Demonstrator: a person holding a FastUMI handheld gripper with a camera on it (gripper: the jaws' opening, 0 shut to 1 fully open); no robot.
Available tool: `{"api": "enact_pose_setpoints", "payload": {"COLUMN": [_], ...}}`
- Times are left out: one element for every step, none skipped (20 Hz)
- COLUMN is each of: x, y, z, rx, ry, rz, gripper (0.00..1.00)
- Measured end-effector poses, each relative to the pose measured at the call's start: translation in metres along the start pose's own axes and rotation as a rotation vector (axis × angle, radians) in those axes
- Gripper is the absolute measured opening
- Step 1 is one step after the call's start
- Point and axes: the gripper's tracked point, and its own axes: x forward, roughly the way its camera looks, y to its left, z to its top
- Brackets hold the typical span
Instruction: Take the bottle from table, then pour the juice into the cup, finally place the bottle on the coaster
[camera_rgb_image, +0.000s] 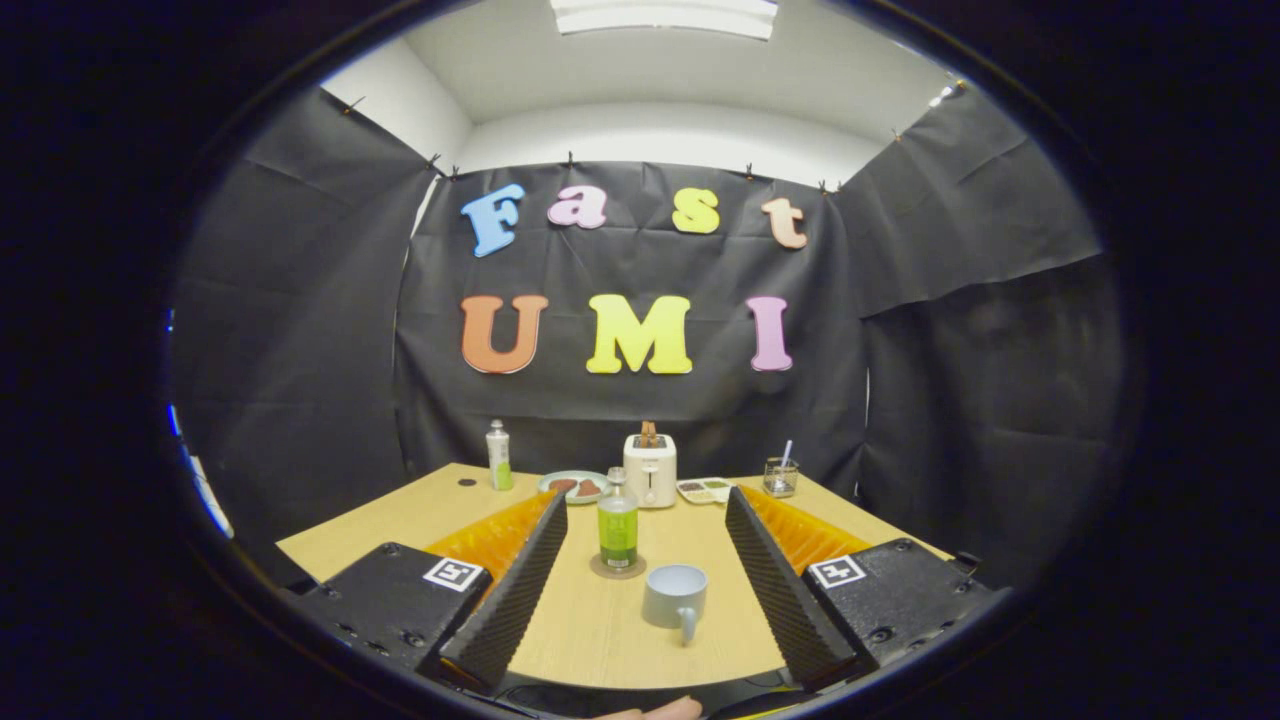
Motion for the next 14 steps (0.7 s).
{"api": "enact_pose_setpoints", "payload": {"x": [-0.001, -0.001, -0.001, -0.001, 0.000, 0.001, 0.001, 0.002, 0.002, 0.003, 0.003, 0.004, 0.003, 0.003], "y": [-0.001, -0.004, -0.004, 0.003, 0.012, 0.017, 0.020, 0.021, 0.021, 0.022, 0.022, 0.022, 0.021, 0.017], "z": [0.001, -0.003, -0.006, -0.004, -0.001, -0.003, -0.004, -0.005, -0.006, -0.008, -0.010, -0.014, -0.014, -0.014], "rx": [-0.002, -0.003, -0.005, -0.001, 0.003, 0.007, 0.006, 0.001, -0.004, -0.002, 0.000, -0.001, -0.006, -0.014], "ry": [-0.003, 0.007, 0.019, 0.021, 0.018, 0.020, 0.025, 0.030, 0.032, 0.034, 0.042, 0.053, 0.061, 0.063], "rz": [-0.005, -0.025, -0.036, -0.027, -0.001, 0.015, 0.024, 0.028, 0.029, 0.029, 0.035, 0.038, 0.036, 0.030], "gripper": [1.00, 1.00, 1.00, 1.00, 1.00, 1.00, 1.00, 1.00, 1.00, 1.00, 1.00, 1.00, 1.00, 1.00]}}
